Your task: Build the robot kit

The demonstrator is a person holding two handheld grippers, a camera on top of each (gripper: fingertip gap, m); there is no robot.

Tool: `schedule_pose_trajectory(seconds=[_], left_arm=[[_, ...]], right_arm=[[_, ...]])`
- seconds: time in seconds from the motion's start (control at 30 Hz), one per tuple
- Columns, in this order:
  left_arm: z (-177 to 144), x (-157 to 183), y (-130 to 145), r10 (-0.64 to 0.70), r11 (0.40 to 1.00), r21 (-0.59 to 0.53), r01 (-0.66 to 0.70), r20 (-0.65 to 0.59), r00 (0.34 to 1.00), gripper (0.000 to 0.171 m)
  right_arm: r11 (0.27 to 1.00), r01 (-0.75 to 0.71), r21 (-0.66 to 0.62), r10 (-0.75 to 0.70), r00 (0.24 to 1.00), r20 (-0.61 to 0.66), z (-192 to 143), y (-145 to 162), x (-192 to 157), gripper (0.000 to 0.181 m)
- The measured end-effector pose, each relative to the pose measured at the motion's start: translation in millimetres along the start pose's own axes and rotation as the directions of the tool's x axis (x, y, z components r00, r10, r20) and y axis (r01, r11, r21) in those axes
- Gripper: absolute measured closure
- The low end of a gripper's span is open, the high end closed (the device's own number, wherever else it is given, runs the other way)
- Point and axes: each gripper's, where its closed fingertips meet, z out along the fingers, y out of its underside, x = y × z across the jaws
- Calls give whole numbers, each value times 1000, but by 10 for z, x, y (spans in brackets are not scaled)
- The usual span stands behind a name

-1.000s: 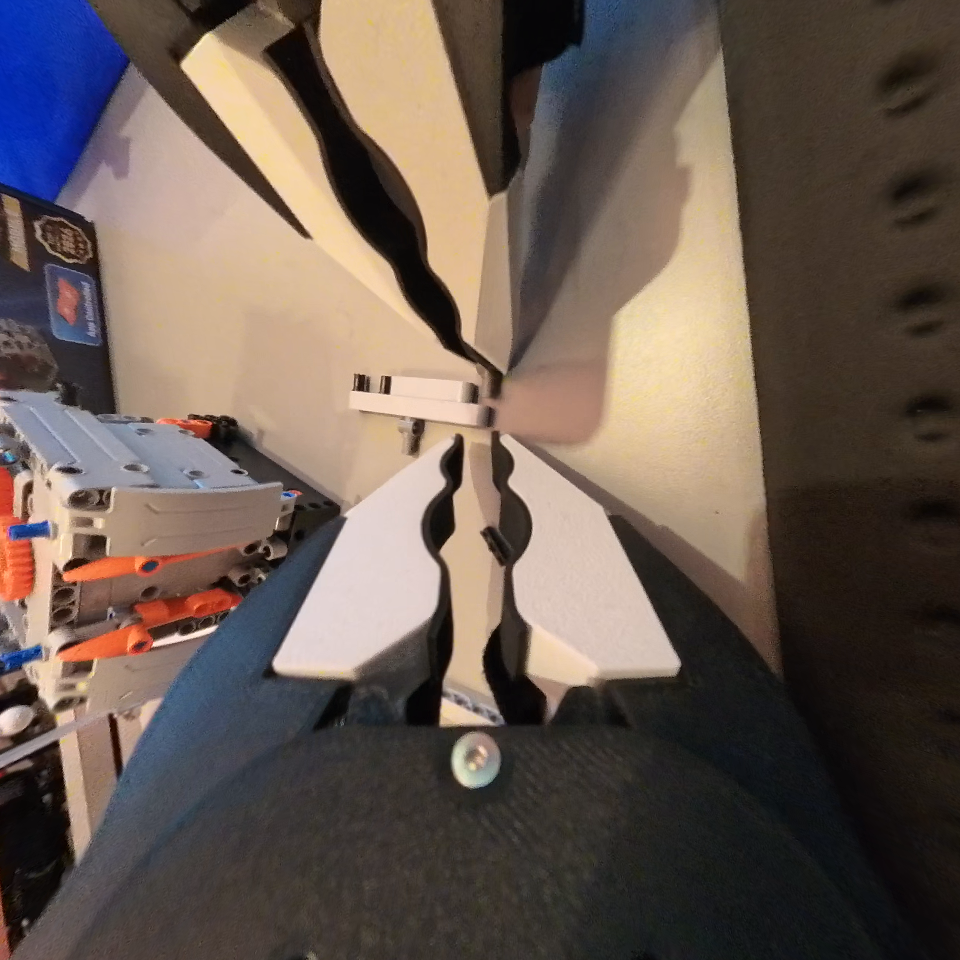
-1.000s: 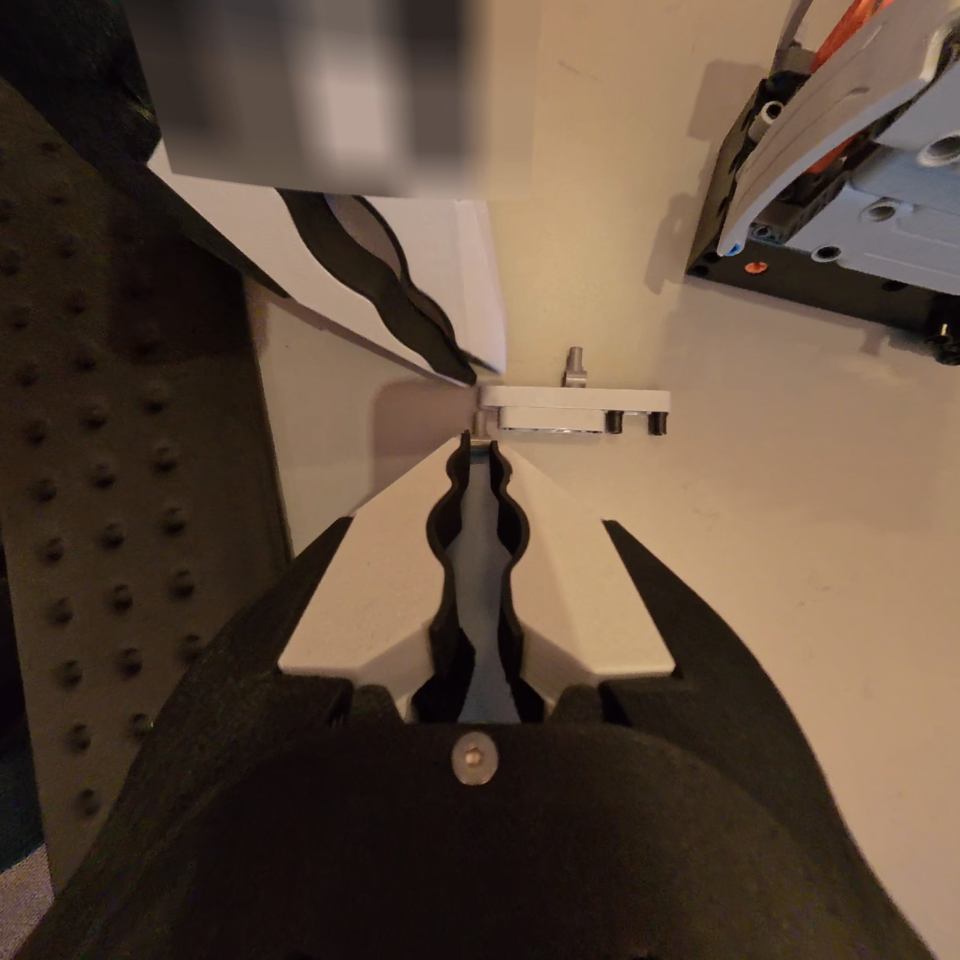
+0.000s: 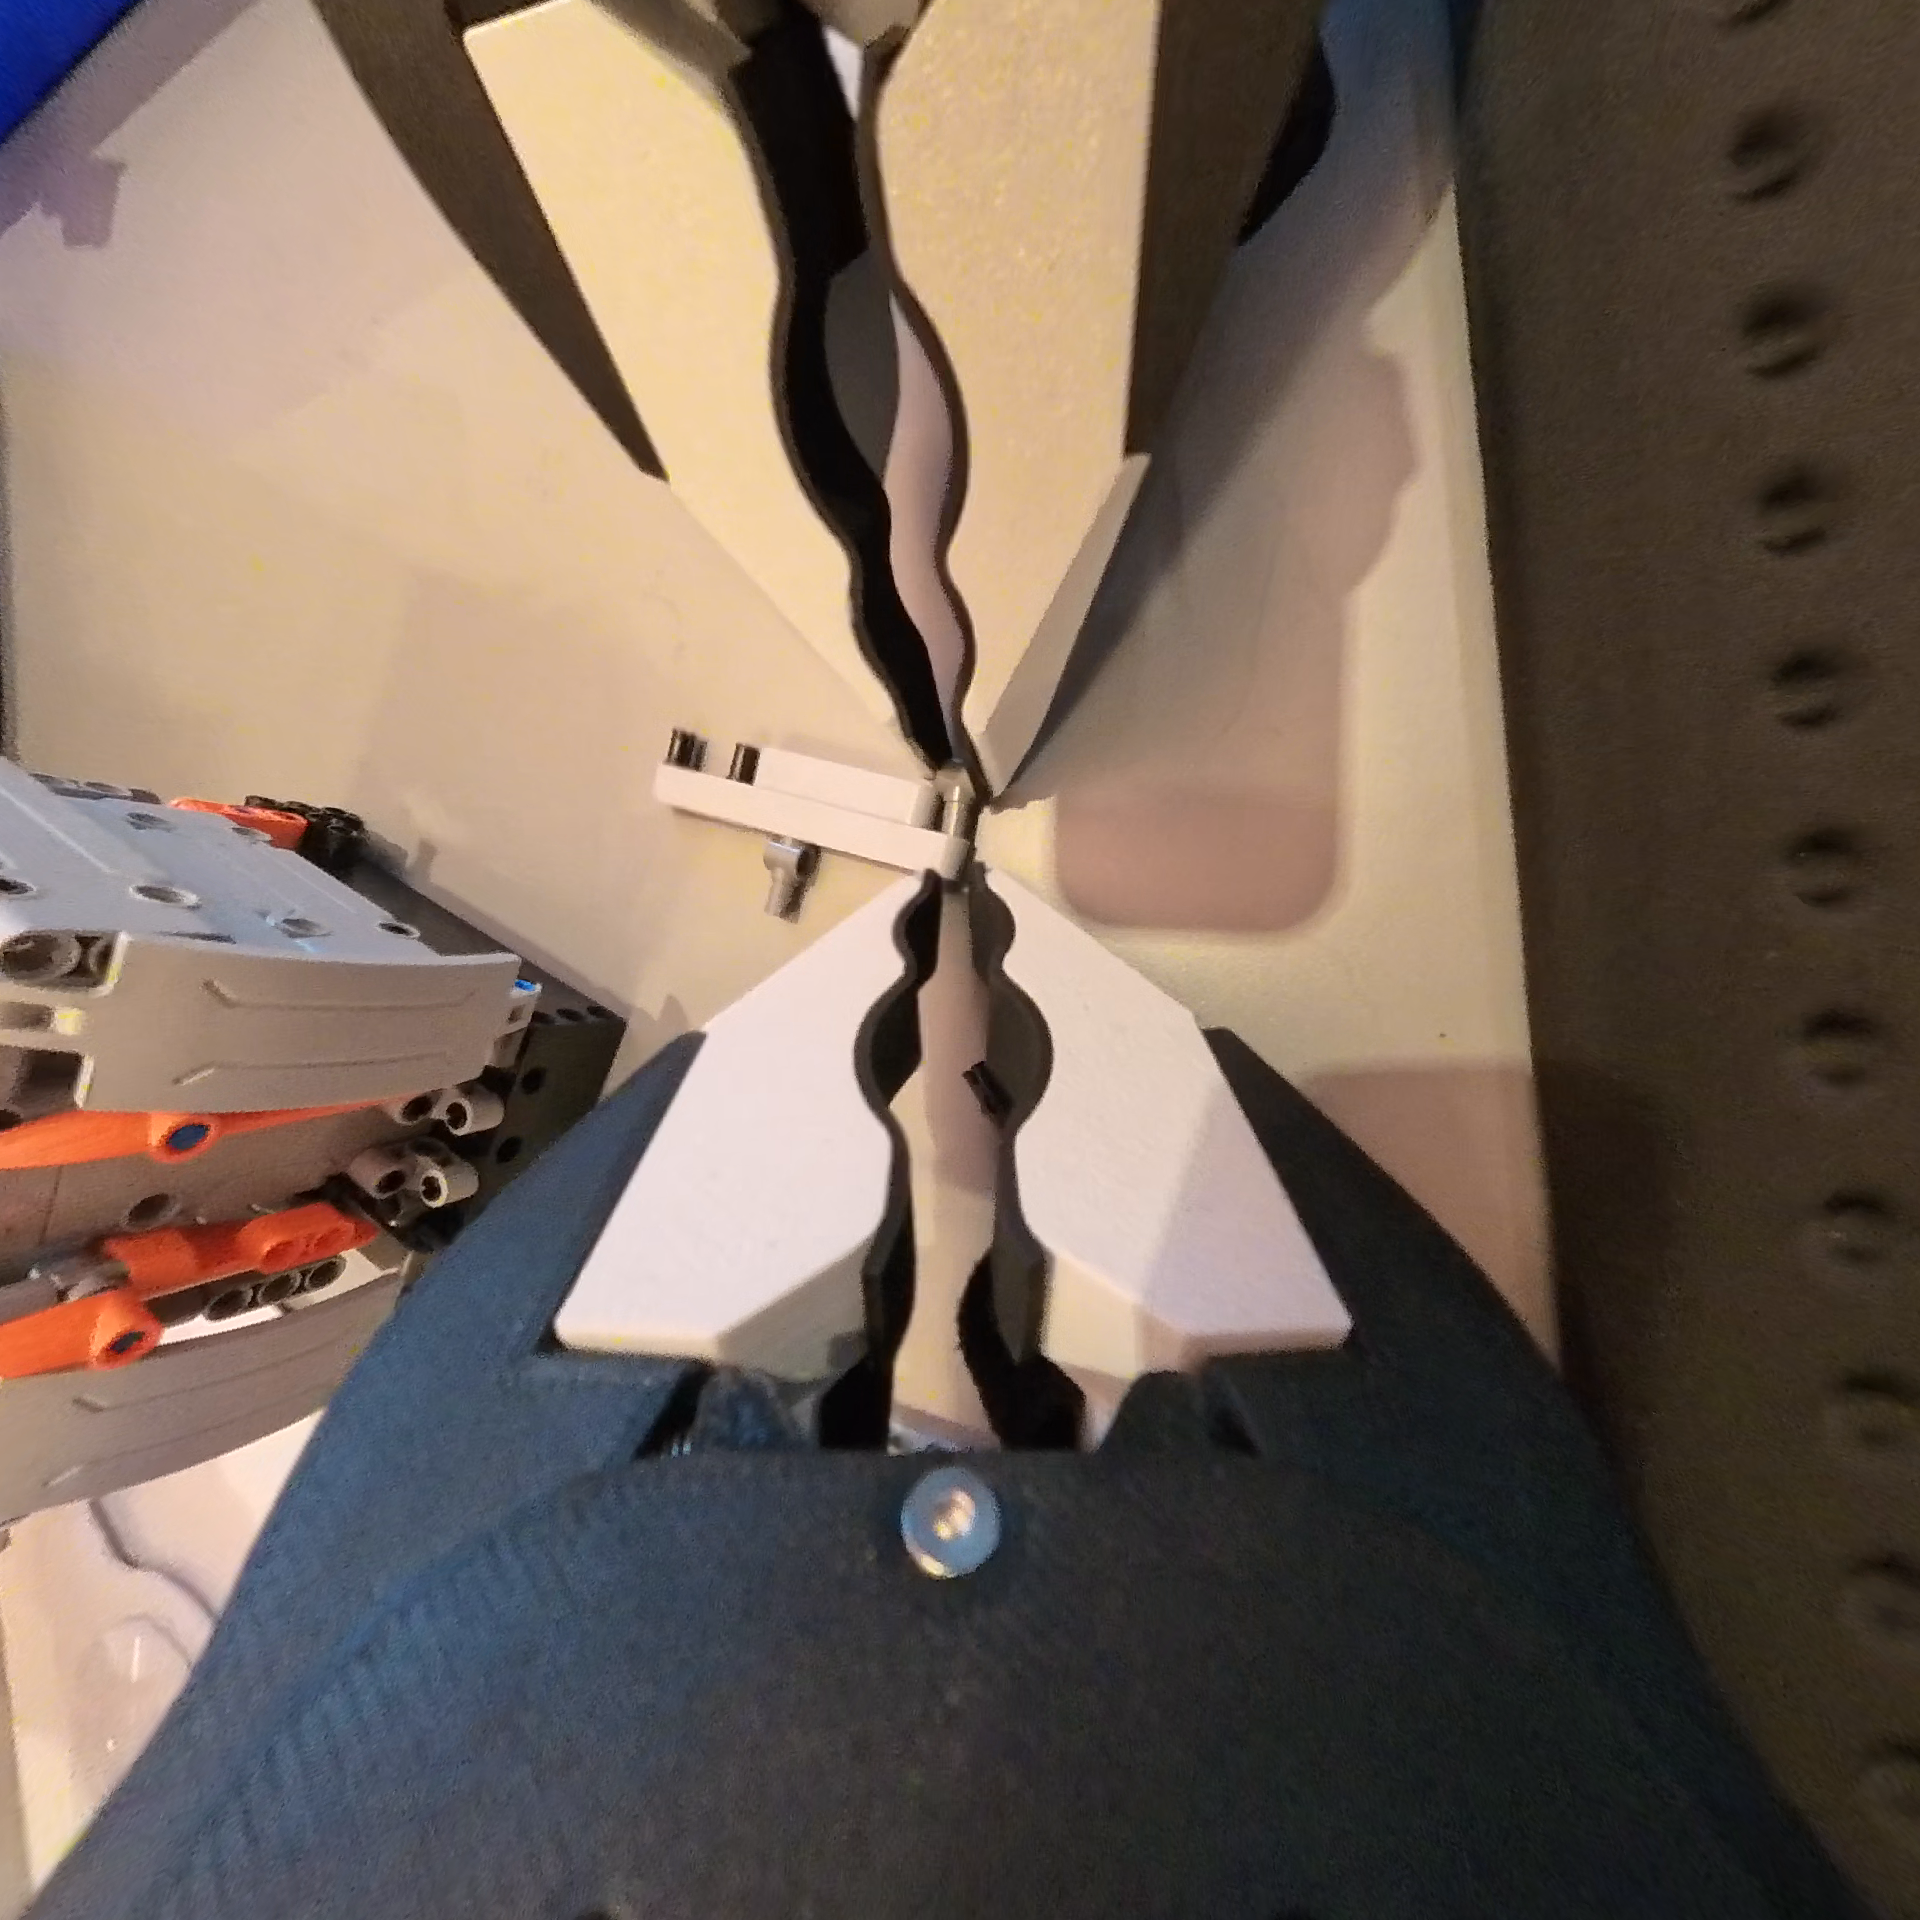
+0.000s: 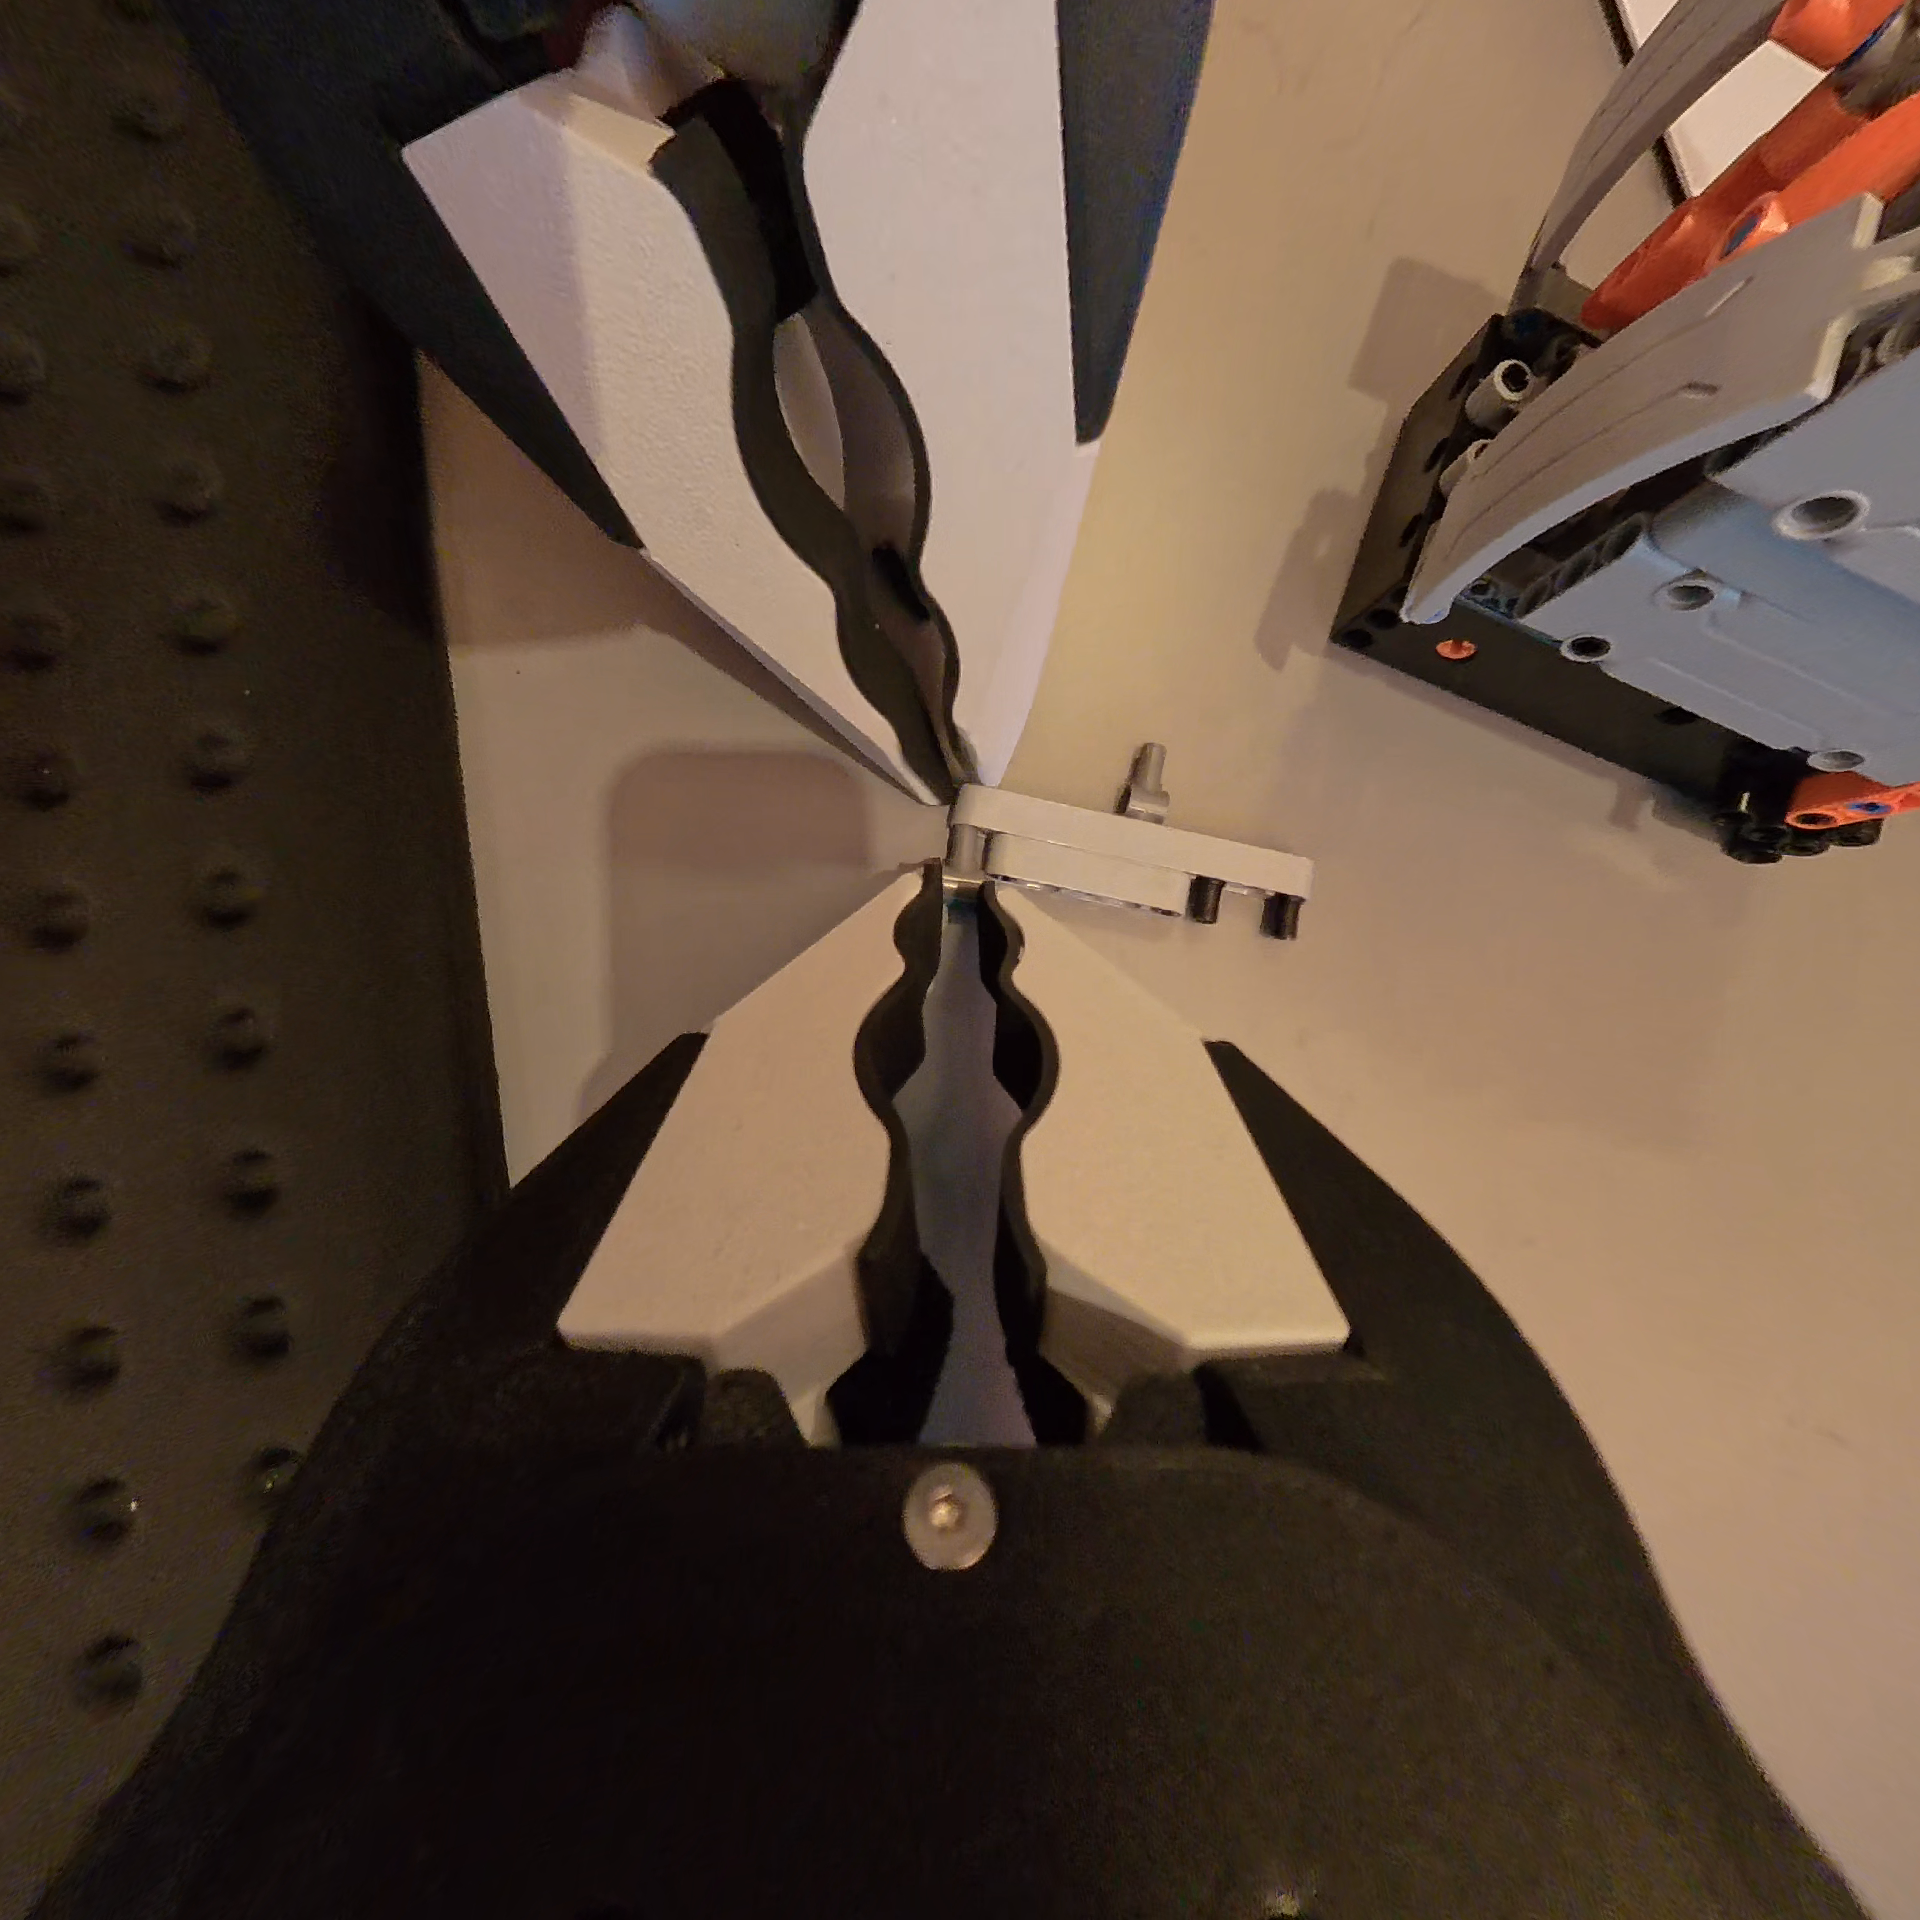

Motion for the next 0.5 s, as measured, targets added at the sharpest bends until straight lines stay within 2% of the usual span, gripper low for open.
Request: schedule_pose_trajectory(seconds=[0.5], left_arm=[[21, 27, -27, -43, 999, 29, 45, -57, 997, 171]], right_arm=[[998, 49, -37, -52, 993, -104, 6, 4, 59, 179]])
